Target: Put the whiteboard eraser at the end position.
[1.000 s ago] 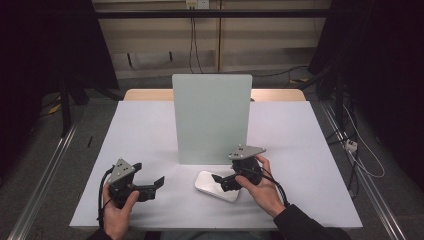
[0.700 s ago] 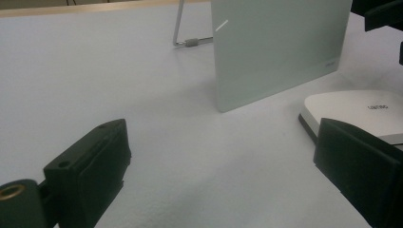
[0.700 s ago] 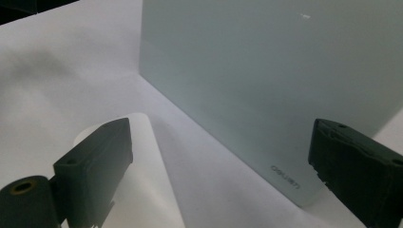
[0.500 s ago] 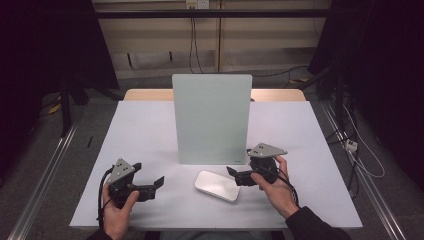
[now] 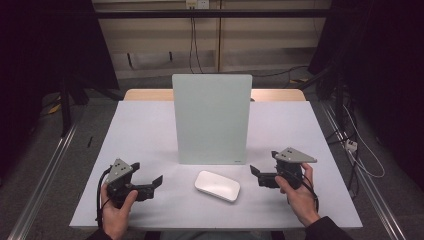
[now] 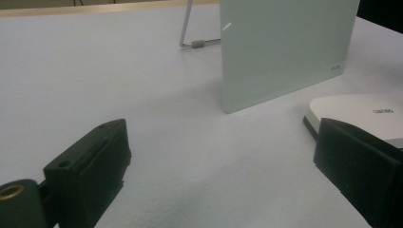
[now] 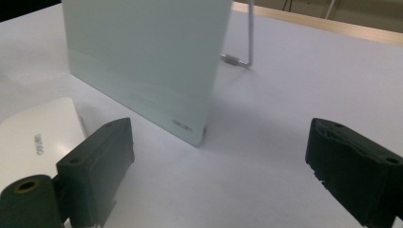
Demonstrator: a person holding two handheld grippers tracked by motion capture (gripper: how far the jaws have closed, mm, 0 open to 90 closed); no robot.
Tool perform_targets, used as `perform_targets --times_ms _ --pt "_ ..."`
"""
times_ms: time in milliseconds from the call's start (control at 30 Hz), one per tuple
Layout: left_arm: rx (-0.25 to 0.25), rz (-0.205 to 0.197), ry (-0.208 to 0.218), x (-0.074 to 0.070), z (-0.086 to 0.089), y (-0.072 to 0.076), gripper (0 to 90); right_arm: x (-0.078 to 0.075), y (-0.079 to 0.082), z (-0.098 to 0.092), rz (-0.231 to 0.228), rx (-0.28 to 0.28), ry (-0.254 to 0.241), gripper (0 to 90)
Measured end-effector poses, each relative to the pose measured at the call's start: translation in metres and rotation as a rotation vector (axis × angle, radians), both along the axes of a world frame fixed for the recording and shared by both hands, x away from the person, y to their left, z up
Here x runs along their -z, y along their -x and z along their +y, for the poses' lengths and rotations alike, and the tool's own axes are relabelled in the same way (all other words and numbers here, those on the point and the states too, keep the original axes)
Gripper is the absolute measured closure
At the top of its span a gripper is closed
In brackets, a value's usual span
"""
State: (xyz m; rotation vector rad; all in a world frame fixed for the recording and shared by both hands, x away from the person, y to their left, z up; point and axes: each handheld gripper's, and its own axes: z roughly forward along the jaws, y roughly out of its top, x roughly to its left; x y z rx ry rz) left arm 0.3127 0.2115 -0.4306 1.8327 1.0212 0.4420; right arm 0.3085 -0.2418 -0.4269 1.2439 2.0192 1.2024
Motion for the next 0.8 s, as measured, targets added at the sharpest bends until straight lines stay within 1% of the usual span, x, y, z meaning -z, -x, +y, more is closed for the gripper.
perform_targets --times_ms 167,333,433,633,800 --pt "-0.004 -0.006 0.003 -0.001 0.000 0.000 4.7 0.003 0.006 -0.018 0.006 0.042 -0.010 8.3" --pt "-0.009 -0.009 0.005 -0.001 0.001 0.000 4.7 0.007 0.011 -0.033 0.006 0.078 -0.016 8.1" --pt "-0.012 -0.012 0.005 -0.001 0.002 0.000 4.7 0.009 0.014 -0.039 0.003 0.097 -0.022 8.1" --pt "-0.016 -0.012 0.011 -0.001 0.002 0.000 4.7 0.016 0.021 -0.049 0.001 0.120 -0.012 8.1" --pt "-0.019 -0.014 0.012 -0.001 0.002 0.001 4.7 0.018 0.025 -0.057 -0.002 0.141 -0.015 8.2"
